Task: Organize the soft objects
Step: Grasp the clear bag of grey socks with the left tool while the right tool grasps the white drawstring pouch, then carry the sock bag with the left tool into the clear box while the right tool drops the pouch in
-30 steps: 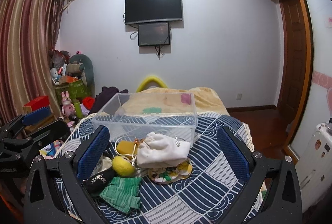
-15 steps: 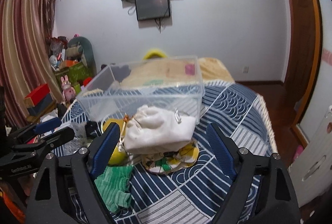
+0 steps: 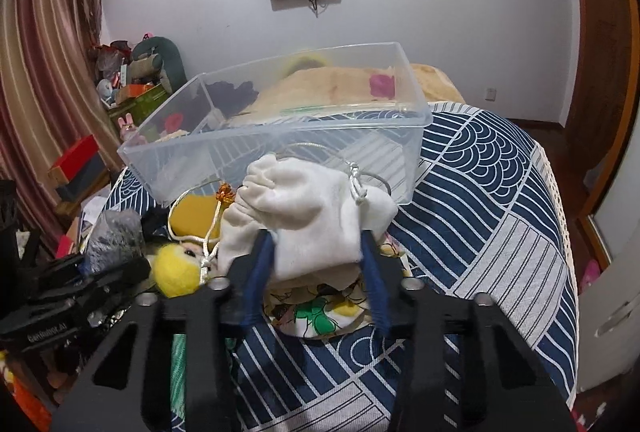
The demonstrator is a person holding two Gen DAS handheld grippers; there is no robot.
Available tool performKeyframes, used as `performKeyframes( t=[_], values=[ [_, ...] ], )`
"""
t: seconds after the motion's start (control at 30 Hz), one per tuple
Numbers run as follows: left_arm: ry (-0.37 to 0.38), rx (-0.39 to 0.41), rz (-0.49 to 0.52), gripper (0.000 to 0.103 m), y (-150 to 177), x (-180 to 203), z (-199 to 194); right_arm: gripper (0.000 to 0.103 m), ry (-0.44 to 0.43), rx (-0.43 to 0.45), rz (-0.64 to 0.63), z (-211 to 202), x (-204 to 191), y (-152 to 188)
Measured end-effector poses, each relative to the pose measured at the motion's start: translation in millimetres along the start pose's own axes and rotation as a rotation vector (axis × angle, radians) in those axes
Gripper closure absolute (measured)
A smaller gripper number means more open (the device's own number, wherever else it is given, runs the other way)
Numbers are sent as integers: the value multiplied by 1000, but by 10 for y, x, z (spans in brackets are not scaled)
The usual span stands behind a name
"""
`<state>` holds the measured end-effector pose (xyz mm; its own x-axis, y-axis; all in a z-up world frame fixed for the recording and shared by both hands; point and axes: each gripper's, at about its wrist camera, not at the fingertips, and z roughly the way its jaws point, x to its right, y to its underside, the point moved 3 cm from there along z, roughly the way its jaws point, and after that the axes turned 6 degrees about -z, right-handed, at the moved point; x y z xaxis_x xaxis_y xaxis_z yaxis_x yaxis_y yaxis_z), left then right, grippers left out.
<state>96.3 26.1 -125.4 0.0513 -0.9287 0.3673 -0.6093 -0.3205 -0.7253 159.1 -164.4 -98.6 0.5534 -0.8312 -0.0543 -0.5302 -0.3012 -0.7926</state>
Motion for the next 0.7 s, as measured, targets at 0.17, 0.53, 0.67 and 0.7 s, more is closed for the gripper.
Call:
performKeyframes(
  t=[0.17, 0.53, 0.67, 0.7],
  values=[
    [-7, 34, 15, 69, -37, 47, -123, 89, 8, 29, -11, -49, 47, 0],
    [-37, 137, 43, 69, -361, 83, -395, 90, 16, 170, 2, -469, 74, -128],
    [-11, 194, 42, 69, -561, 101, -507, 90, 29, 196, -20, -499, -2, -303],
    [7, 195, 37, 69, -623, 109, -521, 90, 32, 210, -25, -528, -17, -335]
  ],
)
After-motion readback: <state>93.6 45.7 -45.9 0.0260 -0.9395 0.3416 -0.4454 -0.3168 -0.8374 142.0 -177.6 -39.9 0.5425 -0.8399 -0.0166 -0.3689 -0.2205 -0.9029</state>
